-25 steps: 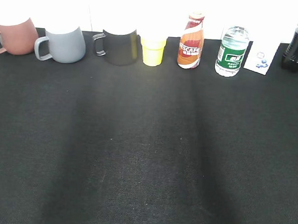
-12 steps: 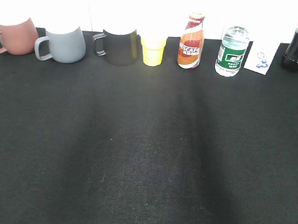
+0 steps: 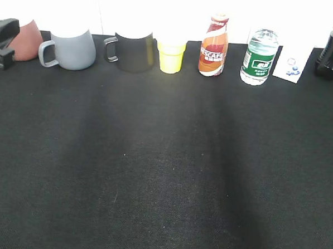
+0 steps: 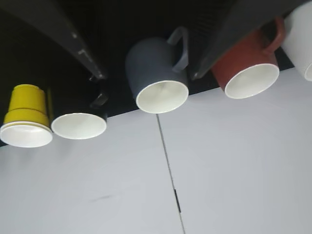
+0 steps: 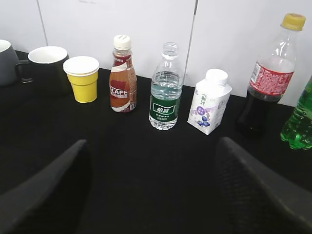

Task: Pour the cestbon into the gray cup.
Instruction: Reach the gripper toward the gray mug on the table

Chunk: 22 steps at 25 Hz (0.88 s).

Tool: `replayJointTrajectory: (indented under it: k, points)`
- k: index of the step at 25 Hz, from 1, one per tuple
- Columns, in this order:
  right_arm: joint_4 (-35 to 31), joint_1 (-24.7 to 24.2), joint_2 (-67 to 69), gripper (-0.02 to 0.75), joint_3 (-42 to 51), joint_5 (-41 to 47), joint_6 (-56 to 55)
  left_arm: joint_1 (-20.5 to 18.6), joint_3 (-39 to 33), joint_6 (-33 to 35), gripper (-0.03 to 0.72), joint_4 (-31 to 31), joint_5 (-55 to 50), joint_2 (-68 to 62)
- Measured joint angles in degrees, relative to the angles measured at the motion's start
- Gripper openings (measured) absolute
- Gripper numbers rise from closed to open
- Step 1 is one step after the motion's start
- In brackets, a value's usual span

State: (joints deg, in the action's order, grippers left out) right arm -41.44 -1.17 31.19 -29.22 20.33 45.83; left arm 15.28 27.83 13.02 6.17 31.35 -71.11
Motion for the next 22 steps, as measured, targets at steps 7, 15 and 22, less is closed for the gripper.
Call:
replayJointTrajectory:
  k: [7, 15, 22]
  points:
    - [-0.3, 0.0, 10.5, 0.587, 0.0, -2.1, 0.4, -2.1, 0.0, 1.0, 0.384, 0.3, 10.6, -9.6]
    - [-0.8, 0.0, 16.6, 0.587, 0.0, -16.4, 0.6, -2.1, 0.1, 1.5, 0.383, 0.7, 28.6, -23.3]
    - [-0.1, 0.0, 21.5, 0.566, 0.0, -19.0, 0.6, -2.3, 4.0, 1.7, 0.383, 2.0, 34.0, -32.0]
